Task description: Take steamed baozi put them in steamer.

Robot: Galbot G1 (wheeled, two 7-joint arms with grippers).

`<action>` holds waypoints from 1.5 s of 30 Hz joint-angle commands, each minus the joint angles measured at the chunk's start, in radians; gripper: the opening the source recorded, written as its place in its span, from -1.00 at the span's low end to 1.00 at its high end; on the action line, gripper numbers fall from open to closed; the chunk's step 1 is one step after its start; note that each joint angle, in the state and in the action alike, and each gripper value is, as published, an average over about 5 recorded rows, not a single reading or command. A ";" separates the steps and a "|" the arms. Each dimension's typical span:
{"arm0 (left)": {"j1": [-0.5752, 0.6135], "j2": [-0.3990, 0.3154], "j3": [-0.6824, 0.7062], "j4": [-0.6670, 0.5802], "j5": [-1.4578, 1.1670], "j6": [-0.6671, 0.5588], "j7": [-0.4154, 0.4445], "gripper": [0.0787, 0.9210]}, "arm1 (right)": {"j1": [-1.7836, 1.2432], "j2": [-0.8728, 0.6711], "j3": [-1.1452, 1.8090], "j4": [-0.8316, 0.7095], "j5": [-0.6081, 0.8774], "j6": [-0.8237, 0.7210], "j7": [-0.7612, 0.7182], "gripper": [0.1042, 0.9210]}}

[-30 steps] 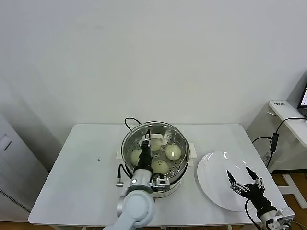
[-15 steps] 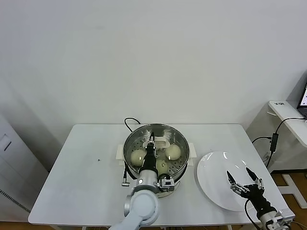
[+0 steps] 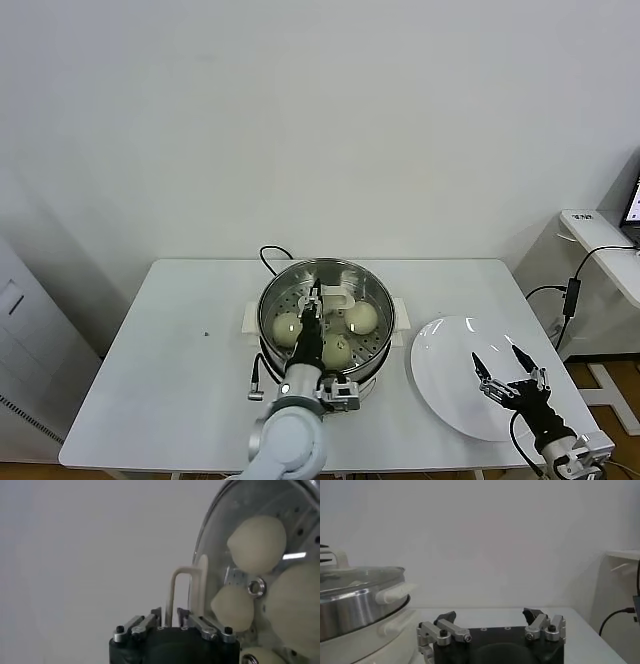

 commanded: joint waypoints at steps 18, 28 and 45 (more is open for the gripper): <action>0.154 0.262 -0.416 -0.303 -1.113 -0.433 -0.287 0.76 | 0.135 -0.010 -0.100 -0.016 0.015 0.016 0.120 0.76; 0.349 0.032 -0.724 -0.154 -1.157 -0.749 -0.264 0.77 | 0.125 0.041 -0.127 -0.007 -0.012 0.021 0.142 0.76; 0.538 -0.147 -0.899 -0.067 -1.285 -0.876 -0.071 0.77 | 0.041 0.096 -0.120 -0.011 -0.049 0.101 0.096 0.76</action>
